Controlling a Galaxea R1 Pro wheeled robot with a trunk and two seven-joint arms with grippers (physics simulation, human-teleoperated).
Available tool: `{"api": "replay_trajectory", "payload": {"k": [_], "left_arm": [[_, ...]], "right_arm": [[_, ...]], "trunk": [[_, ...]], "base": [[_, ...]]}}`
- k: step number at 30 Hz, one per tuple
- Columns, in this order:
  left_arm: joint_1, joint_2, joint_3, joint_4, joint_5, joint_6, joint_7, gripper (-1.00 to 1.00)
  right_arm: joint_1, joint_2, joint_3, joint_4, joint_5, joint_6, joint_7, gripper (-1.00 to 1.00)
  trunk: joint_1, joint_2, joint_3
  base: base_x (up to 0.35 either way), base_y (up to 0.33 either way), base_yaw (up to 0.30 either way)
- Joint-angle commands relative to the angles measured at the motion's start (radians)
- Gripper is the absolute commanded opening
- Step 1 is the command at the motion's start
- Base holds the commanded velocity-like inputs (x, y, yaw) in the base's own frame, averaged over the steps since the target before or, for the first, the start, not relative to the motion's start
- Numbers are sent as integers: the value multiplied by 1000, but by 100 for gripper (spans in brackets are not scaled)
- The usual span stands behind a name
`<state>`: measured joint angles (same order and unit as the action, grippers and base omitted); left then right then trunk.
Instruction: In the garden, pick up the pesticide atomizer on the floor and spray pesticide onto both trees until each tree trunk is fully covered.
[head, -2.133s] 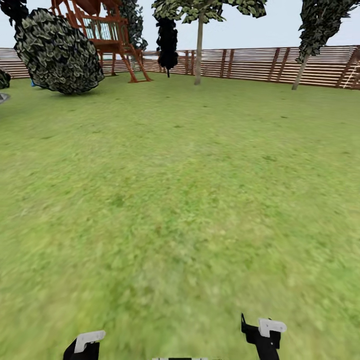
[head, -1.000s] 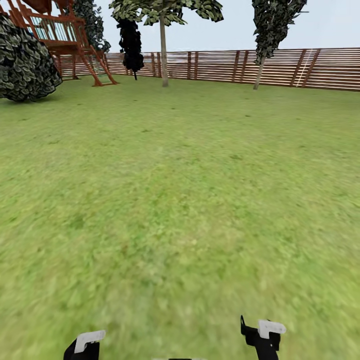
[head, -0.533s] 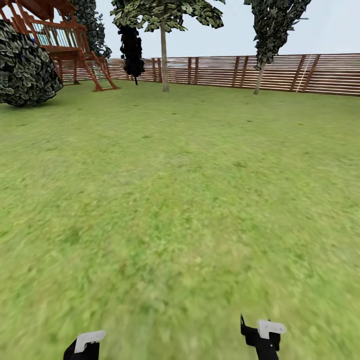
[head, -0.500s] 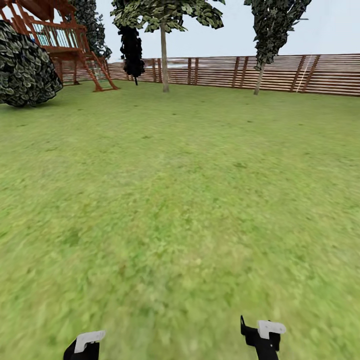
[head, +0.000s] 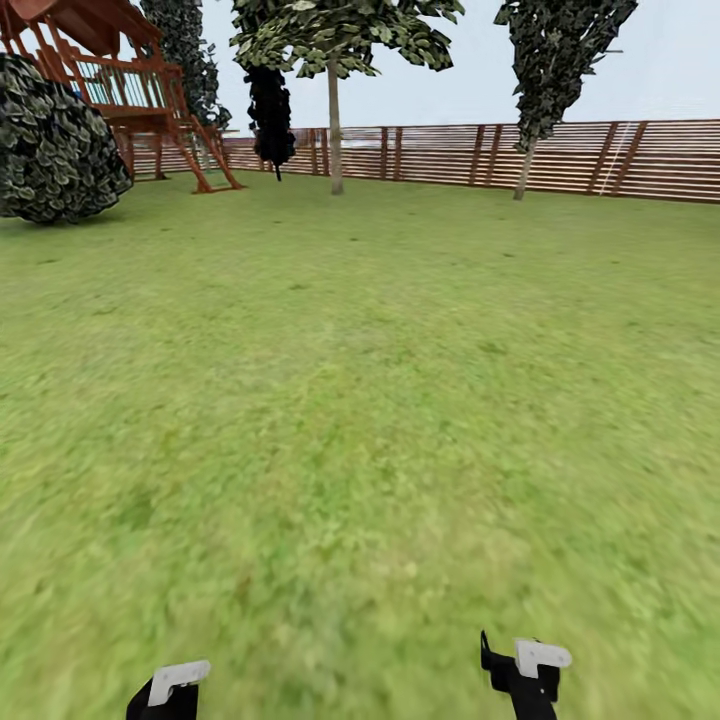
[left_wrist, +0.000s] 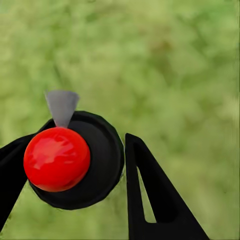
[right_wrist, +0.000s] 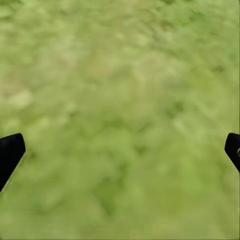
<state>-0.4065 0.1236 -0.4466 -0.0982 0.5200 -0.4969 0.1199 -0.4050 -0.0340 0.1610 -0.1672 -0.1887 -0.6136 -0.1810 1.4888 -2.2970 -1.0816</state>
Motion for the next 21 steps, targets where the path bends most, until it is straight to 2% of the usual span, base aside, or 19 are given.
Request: {"api": "replay_trajectory", "payload": {"k": [1, 16, 21], "left_arm": [[0, 0, 0, 0, 0, 0, 0, -100], [0, 1, 0, 0, 0, 0, 0, -100], [0, 1, 0, 0, 0, -1, 0, -100]], "right_arm": [[0, 0, 0, 0, 0, 0, 0, 100], [0, -9, 9, 1, 11, -1, 3, 100], [0, -8, 9, 25, 9, -2, 2, 100]], "trunk": [[0, 0, 2], [0, 0, 7], [0, 0, 13]], "base": [[339, 116, 87], [339, 30, 24], [339, 0, 133]]}}
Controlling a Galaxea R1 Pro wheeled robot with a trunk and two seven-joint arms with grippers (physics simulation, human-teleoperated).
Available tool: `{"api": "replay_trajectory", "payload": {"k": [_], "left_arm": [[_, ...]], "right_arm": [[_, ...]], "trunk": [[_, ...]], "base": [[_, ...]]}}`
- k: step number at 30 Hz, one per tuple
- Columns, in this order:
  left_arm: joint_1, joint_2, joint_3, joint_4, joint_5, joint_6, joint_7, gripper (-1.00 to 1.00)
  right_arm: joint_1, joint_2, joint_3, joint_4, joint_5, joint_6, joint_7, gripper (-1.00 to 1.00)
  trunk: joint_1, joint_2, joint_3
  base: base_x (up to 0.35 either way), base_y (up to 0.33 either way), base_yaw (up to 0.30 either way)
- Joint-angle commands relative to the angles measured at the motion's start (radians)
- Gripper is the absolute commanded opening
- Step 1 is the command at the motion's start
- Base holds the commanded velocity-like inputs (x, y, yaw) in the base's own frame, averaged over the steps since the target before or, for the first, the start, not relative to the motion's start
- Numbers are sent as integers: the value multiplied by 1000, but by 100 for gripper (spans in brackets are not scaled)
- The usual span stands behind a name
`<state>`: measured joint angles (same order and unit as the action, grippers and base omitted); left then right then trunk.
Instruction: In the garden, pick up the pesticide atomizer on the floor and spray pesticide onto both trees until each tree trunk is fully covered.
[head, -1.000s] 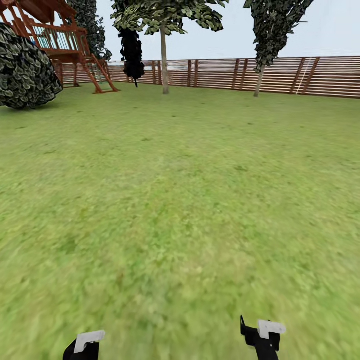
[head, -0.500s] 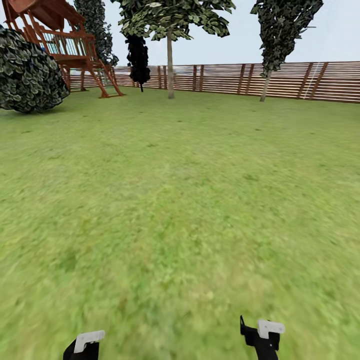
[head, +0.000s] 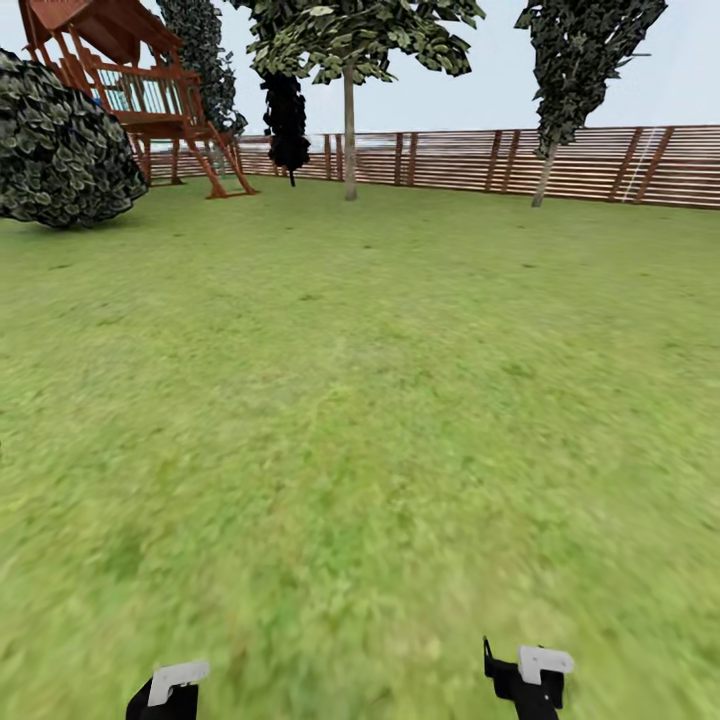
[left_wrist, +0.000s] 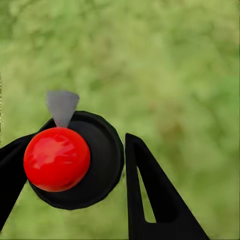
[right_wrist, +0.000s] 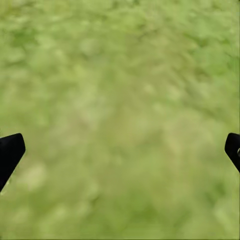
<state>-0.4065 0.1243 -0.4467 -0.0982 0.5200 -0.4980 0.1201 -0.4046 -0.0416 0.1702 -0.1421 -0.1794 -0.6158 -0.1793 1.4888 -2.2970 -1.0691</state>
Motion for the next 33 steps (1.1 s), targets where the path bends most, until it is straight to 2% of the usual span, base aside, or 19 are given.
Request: {"api": "replay_trajectory", "payload": {"k": [1, 8, 9, 10, 12, 14, 15, 23, 25, 27, 30, 33], "left_arm": [[0, 0, 0, 0, 0, 0, 0, -100], [0, 0, 0, 1, 0, -1, 0, -100], [0, 0, 0, 1, 0, -1, 0, -100], [0, 0, 0, 1, 0, -1, 0, -100], [0, 0, 0, 2, 0, -1, 0, -100], [0, 0, 0, 2, 0, 0, 0, -100], [0, 0, 0, 2, 0, 0, 0, -100], [-4, -3, -2, -14, -4, -7, -1, -100], [-14, -4, -5, -65, -10, -8, -4, -100], [-40, -2, -7, -198, -17, 6, -6, -100], [-91, -1, -5, -331, -26, 17, -4, -100], [-90, -2, -3, -427, -27, 17, 6, -100]], "right_arm": [[0, 1, 0, 1, 0, 0, 0, 100], [1, 2, 0, 11, 1, -3, 0, 100], [13, 3, 0, 16, 1, -21, 0, 100], [31, 2, 0, 19, 1, -70, 0, 100], [66, 3, 0, 25, 3, -237, 2, 100], [100, 5, 0, 39, 2, -369, 3, 100], [112, 6, 1, 44, 1, -415, 3, 100], [125, 8, -1, 50, 0, -431, 4, 100], [125, 8, 0, 50, -1, -431, 4, 100], [125, 8, 0, 50, -2, -431, 3, 100], [125, 9, 0, 50, -2, -431, 3, 100], [125, 9, -1, 50, -2, -431, 3, 100]], "trunk": [[0, 0, 1], [0, 0, 10], [0, 0, 11], [0, 0, 12], [0, 0, 15], [0, 0, 17], [0, 0, 18], [0, 0, 21], [0, 0, 21], [0, 0, 21], [0, 0, 21], [0, 0, 21]], "base": [[339, 0, 157], [339, 0, 162], [339, 0, 163], [339, 0, 163], [339, 0, 163], [339, 0, 163], [339, 0, 152], [339, 0, 36], [339, 0, 0], [339, 0, 0], [340, 0, 0], [340, 0, 0]]}}
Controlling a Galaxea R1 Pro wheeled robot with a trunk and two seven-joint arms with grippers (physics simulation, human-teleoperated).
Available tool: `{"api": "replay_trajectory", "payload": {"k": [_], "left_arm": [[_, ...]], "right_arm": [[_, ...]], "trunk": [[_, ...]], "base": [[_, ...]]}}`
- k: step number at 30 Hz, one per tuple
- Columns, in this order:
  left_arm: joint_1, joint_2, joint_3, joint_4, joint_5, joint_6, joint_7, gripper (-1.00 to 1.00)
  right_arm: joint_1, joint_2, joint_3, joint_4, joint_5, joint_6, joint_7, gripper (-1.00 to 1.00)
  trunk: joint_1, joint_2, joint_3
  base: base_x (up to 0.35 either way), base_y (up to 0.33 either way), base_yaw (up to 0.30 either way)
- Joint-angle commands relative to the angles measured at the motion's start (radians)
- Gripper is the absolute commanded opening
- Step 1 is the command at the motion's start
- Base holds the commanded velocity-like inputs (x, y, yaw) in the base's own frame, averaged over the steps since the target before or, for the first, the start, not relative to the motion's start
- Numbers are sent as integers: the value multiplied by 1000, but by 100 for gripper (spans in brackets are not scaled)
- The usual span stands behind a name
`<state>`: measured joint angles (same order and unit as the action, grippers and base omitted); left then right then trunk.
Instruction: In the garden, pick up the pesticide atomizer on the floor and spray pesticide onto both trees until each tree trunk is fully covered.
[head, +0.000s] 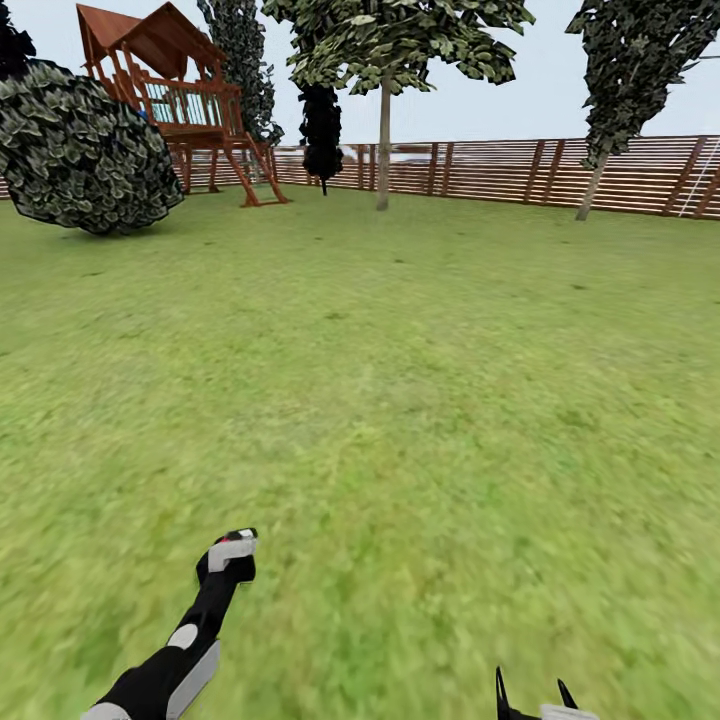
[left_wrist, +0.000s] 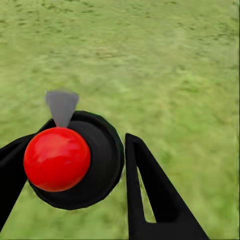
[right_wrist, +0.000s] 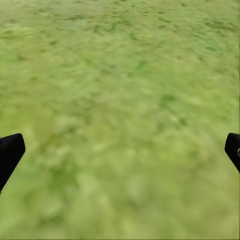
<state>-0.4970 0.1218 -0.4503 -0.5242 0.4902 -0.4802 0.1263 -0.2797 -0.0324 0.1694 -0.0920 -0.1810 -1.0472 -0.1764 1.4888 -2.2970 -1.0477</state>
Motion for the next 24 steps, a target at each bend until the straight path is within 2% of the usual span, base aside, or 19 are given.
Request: {"api": "replay_trajectory", "payload": {"k": [1, 5, 8, 11, 14, 19, 24], "left_arm": [[1, 0, 1, -6, 2, -1, 1, -100], [4, 9, 4, -30, 1, -1, 9, -100], [9, 41, 2, -34, 0, -3, 49, -100], [9, 63, -1, -37, -45, 4, 58, -100], [9, 68, -1, -32, -74, 5, 60, -100], [9, 71, 2, -29, -78, 5, 63, -100], [9, 71, 4, -27, -77, 3, 64, -100]], "right_arm": [[0, 0, 0, 0, 0, 0, 0, 100], [0, 0, 1, 0, 0, 0, 0, 100], [0, 0, 1, 1, 0, 0, 0, 100], [0, 0, 1, 1, 0, 0, 1, 100], [0, 2, 0, 11, 0, 0, -1, 100], [4, 2, -2, 65, 0, 0, -2, 100], [8, 2, -2, 70, 0, 0, -2, 100]], "trunk": [[0, 0, 0], [0, 0, 0], [0, 0, 0], [0, 0, 0], [0, 0, 0], [0, 0, 0], [0, 0, 0]], "base": [[340, 0, 0], [340, 0, 0], [340, 0, 0], [340, 0, 0], [340, 0, 0], [340, 0, 0], [340, 0, 0]]}}
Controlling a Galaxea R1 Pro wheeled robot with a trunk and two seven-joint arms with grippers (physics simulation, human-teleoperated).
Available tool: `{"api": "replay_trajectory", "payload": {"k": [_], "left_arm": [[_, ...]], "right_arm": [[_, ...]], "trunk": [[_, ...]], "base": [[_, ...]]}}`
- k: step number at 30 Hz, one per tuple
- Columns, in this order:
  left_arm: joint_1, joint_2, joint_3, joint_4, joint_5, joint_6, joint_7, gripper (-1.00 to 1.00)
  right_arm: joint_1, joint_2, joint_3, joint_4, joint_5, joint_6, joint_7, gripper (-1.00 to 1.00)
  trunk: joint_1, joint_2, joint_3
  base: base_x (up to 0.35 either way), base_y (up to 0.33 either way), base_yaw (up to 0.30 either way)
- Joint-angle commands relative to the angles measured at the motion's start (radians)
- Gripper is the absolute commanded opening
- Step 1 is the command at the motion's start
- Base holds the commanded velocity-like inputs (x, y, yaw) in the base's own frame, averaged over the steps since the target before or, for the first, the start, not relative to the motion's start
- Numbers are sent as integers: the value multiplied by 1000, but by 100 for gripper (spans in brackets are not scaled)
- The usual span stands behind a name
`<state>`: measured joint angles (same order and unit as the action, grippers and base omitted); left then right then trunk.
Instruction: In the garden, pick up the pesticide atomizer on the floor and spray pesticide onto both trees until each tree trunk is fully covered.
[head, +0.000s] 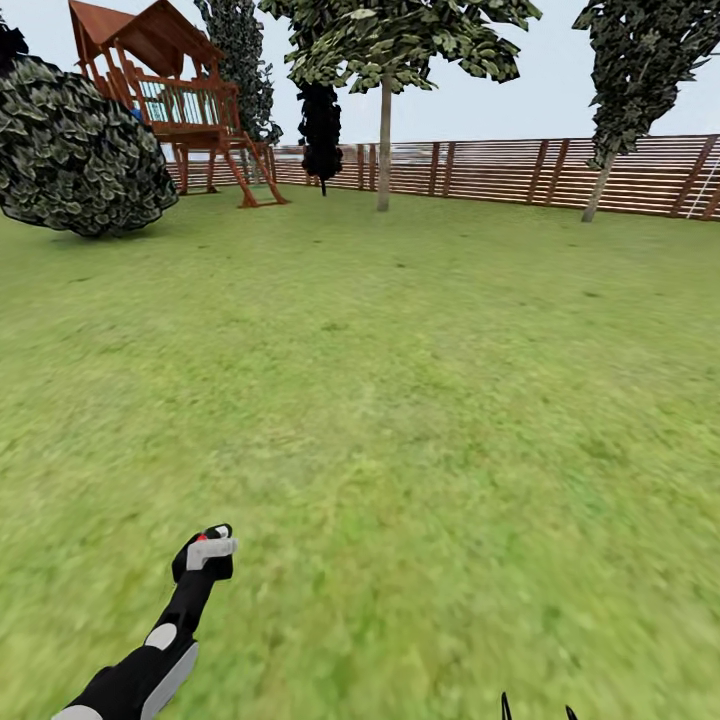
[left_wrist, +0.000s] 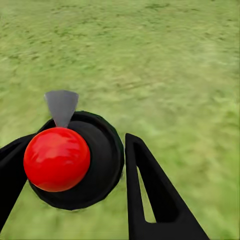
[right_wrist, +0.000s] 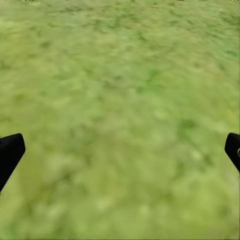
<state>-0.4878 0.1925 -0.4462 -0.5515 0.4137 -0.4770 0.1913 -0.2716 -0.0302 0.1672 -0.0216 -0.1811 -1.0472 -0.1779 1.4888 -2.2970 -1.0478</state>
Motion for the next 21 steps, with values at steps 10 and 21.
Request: {"api": "replay_trajectory", "payload": {"k": [10, 21], "left_arm": [[0, -8, 0, -6, -1, -3, 7, -100], [0, -78, 446, -1, -374, -4, 4, -100]], "right_arm": [[0, 1, 0, 0, 0, 0, 0, 100], [0, 1, 0, 0, 0, 0, 0, 100]], "trunk": [[0, 0, 0], [0, 0, 0]], "base": [[340, 0, 0], [340, 0, 0]]}}
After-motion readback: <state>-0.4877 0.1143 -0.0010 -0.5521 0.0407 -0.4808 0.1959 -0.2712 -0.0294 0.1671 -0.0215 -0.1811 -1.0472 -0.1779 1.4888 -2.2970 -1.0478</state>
